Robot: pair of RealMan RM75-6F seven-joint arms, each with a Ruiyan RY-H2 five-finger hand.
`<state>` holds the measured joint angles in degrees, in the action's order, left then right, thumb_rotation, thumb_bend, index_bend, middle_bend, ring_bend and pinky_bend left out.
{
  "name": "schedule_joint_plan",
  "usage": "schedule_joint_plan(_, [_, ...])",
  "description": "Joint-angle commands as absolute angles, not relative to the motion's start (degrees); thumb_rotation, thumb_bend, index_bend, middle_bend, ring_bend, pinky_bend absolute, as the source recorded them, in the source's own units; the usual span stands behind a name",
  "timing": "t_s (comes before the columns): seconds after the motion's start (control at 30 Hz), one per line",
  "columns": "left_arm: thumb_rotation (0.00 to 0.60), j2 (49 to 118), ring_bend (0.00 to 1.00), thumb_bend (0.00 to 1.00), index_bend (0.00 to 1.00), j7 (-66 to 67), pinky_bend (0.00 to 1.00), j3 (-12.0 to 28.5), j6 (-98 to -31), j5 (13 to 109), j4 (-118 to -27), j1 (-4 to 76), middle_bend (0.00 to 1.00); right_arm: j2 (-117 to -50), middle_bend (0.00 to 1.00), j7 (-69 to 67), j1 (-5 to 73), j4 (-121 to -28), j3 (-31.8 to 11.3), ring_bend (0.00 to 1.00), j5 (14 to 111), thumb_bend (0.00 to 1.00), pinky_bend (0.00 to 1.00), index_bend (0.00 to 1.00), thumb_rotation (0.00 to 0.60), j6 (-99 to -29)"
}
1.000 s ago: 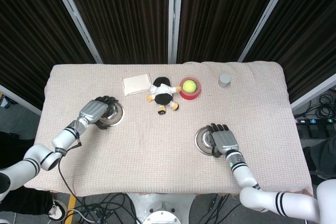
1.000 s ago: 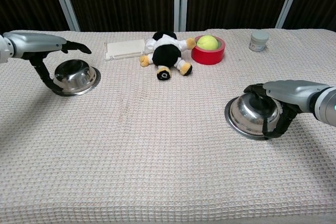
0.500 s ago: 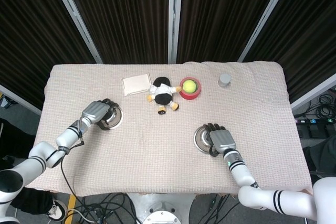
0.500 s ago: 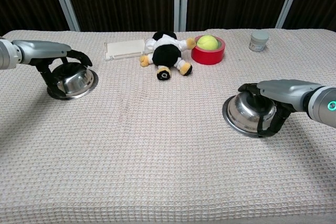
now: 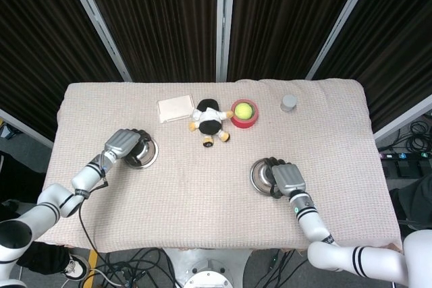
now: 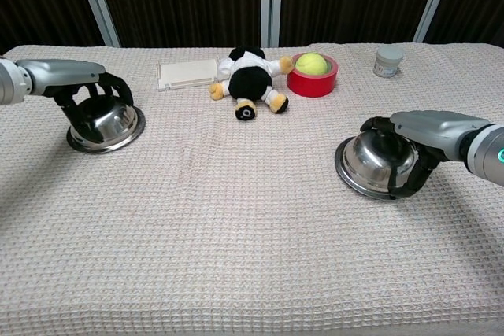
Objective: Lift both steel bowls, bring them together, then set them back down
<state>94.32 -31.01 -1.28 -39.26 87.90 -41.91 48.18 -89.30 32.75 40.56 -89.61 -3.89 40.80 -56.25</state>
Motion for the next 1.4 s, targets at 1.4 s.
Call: schedule_joint_plan(1.4, [0.600, 101.13, 0.29, 0.18, 0.33, -34.59, 0.44, 14.67, -83.70, 89.05, -79.05, 37.45, 0.33, -99.55, 0.32, -79.39, 38.54, -73.77, -15.36, 0.24, 87.87, 0.17, 0.35, 0.35, 0.600, -65.68])
